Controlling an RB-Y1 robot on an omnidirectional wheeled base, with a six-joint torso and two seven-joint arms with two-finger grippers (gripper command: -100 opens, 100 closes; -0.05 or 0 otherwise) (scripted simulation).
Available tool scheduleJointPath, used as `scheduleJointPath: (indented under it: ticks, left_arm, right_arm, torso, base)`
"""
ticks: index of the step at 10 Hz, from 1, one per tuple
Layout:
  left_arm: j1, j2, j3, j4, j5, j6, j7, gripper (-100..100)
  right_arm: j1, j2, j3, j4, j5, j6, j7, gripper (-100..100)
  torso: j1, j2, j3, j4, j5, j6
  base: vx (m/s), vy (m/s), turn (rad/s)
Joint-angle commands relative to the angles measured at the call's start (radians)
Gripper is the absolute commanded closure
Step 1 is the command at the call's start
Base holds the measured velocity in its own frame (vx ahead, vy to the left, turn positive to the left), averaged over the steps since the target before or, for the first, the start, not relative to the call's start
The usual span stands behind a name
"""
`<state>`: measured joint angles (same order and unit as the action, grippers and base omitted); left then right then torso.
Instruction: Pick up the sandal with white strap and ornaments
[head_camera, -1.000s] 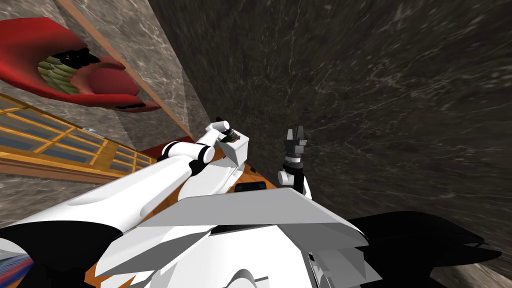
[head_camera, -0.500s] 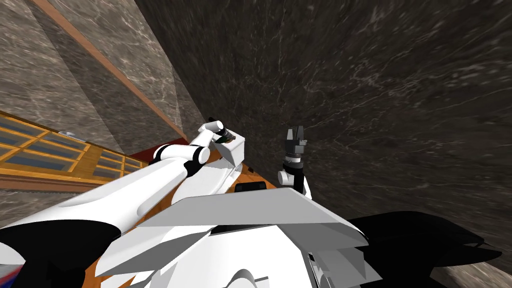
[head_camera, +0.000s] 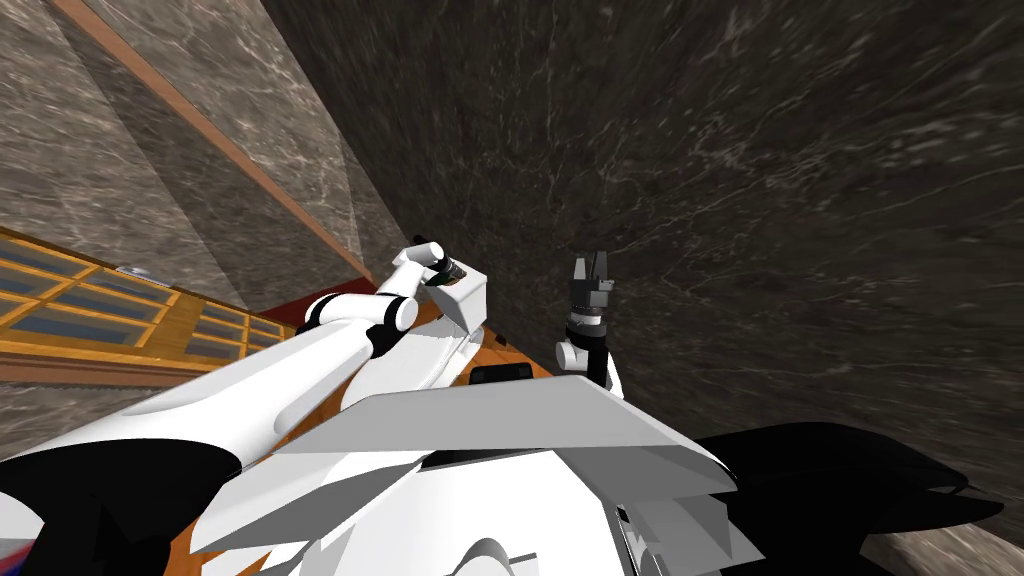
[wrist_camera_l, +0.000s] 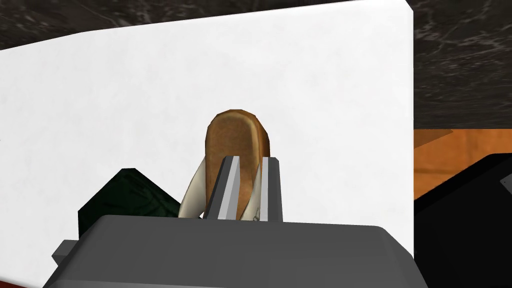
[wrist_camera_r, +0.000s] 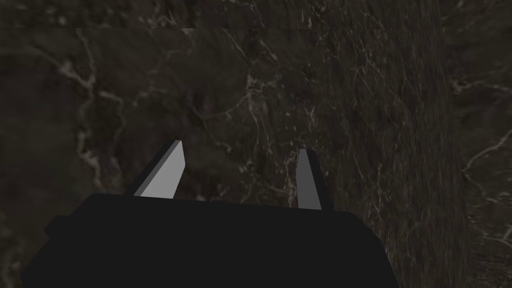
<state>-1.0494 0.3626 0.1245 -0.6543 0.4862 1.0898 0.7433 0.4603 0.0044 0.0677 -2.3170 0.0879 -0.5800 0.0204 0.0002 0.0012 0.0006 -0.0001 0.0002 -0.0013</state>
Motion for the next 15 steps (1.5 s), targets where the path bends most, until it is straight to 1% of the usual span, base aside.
scheduleJointPath:
  ticks: [1,2,3,4,5,6,8,9,12,14,15]
  left_arm:
    - [0.0,0.0,0.0,0.0,0.0,0.0,0.0,100]
    - [0.0,0.0,0.0,0.0,0.0,0.0,0.0,100]
    - [0.001,0.0,0.0,0.0,0.0,0.0,0.0,0]
    - [-0.014,0.006,0.006,0.035,0.004,-0.015,-0.014,100]
    - [-0.049,-0.047,-0.047,0.048,-0.002,-0.024,0.041,100]
    - [-0.049,-0.048,-0.047,0.048,-0.002,-0.024,0.041,100]
    - [-0.085,-0.102,-0.099,0.061,-0.008,-0.033,0.096,100]
    - [-0.085,-0.102,-0.099,0.061,-0.008,-0.033,0.096,100]
    - [-0.138,-0.182,-0.178,0.08,-0.017,-0.047,0.178,100]
    - [-0.138,-0.182,-0.178,0.08,-0.017,-0.047,0.179,100]
    - [-0.156,-0.209,-0.205,0.086,-0.021,-0.052,0.207,100]
  right_arm:
    - [0.0,0.0,0.0,0.0,0.0,0.0,0.0,0]
    - [0.0,0.0,0.0,0.0,0.0,0.0,0.0,0]
    - [0.0,0.0,0.0,0.0,0.0,0.0,0.0,0]
    - [0.0,0.0,0.0,0.0,0.0,0.0,0.0,0]
    - [0.0,0.0,0.0,0.0,0.0,0.0,0.0,0]
    - [0.0,0.0,0.0,0.0,0.0,0.0,0.0,0]
    - [0.0,0.0,0.0,0.0,0.0,0.0,0.0,0]
    - [0.0,0.0,0.0,0.0,0.0,0.0,0.0,0]
    - [0.0,0.0,0.0,0.0,0.0,0.0,0.0,0]
    - [0.0,0.0,0.0,0.0,0.0,0.0,0.0,0]
    - [0.0,0.0,0.0,0.0,0.0,0.0,0.0,0]
  torso:
    - [0.0,0.0,0.0,0.0,0.0,0.0]
    - [0.0,0.0,0.0,0.0,0.0,0.0]
    - [-0.001,0.0,0.0,0.0,0.0,0.0]
    - [-0.001,0.0,0.0,0.0,0.0,0.0]
    - [0.0,0.0,0.0,0.0,0.0,-0.001]
    - [0.005,0.0,0.0,-0.001,0.001,-0.001]
    - [0.007,0.0,0.0,0.0,0.002,-0.001]
    - [0.008,0.0,0.0,-0.001,0.002,-0.001]
    - [0.005,0.002,0.001,0.0,0.001,-0.001]
    - [0.004,0.002,0.002,0.001,0.001,-0.001]
    - [0.002,0.003,0.002,0.001,0.0,-0.001]
  base:
    - [0.0,0.0,0.0]
    - [0.0,0.0,0.0]
    - [0.0,0.0,0.0]
    - [0.004,0.01,0.009]
    - [0.004,0.103,0.239]
    - [0.007,0.109,0.098]
    - [0.023,0.118,0.143]
    - [0.006,0.07,0.033]
    - [0.008,0.087,0.138]
    - [0.01,0.048,0.022]
    - [0.006,0.044,0.097]
